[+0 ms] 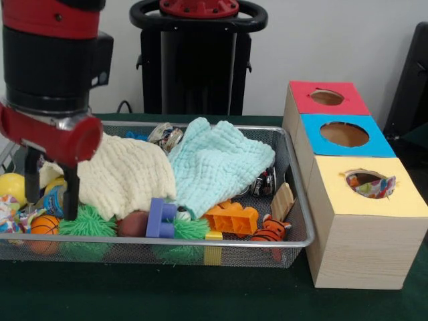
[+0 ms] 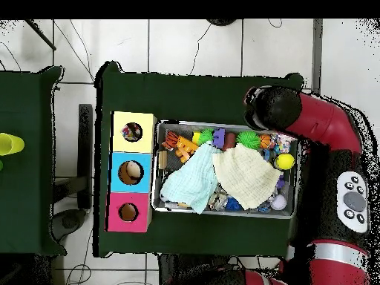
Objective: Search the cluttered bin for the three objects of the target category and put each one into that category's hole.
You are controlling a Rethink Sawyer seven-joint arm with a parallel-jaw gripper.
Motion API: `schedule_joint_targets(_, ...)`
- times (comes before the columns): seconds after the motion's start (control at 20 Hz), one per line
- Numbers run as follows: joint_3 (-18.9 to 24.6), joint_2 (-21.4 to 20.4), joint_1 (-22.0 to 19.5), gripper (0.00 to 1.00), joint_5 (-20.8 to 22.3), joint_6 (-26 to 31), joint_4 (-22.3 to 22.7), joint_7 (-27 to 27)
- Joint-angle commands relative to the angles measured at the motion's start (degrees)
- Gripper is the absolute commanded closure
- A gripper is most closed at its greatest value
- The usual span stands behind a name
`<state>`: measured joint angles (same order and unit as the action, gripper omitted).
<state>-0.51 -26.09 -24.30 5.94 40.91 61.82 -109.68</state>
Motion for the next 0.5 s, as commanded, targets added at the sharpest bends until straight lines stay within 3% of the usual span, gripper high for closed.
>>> schedule_joint_targets(0.05, 6.4, 4.1, -0.6, 0.0, 3.1, -0.5, 1.3, 6.6)
schedule_joint_targets(0.5, 6.2, 4.4, -0.4, 0.0, 4.0, 0.5, 0.7, 6.8)
